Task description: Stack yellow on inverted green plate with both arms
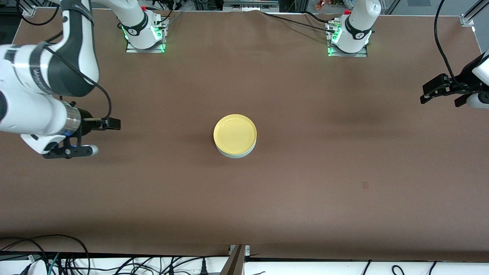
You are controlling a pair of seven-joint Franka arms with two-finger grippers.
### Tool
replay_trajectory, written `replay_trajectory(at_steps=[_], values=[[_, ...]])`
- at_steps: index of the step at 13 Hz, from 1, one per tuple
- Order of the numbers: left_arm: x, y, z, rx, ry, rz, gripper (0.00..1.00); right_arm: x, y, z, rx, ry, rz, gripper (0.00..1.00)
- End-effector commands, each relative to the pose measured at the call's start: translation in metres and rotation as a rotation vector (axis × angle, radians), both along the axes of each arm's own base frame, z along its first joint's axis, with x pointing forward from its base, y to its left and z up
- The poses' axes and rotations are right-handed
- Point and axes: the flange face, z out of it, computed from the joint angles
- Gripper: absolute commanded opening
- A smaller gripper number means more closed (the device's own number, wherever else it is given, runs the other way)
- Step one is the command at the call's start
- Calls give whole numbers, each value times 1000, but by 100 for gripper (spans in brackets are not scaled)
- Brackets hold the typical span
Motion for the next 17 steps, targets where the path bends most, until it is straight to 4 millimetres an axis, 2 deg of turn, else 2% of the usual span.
replay_trajectory(at_steps=[1, 2, 3, 6, 8, 10, 11, 13, 16, 17], values=[[9, -7, -1, -7, 7, -12, 100, -18, -33, 51, 37, -21, -22, 100], [9, -7, -1, -7, 7, -10, 100, -27, -40, 67, 28, -29, 6, 100], [9, -11, 0, -7, 7, -16, 100, -35, -52, 73, 14, -21, 21, 100], [8, -10, 0, -7, 9, -15, 100, -58, -49, 94, -40, -35, 86, 100], [8, -10, 0, -7, 10, -15, 100, -71, -65, 122, -29, -94, 54, 100], [8, -11, 0, -6, 10, -17, 100, -78, -72, 140, -1, -146, 47, 100], [8, -11, 0, -6, 10, -17, 100, -83, -87, 140, 1, -135, 16, 100], [8, -18, 0, -7, 11, -30, 100, -93, -87, 139, 28, -110, 16, 100], [8, -19, 1, -7, 9, -32, 100, -85, -83, 125, 28, -65, 18, 100], [8, -19, 1, -7, 9, -30, 100, -84, -83, 127, 28, -69, 18, 100]])
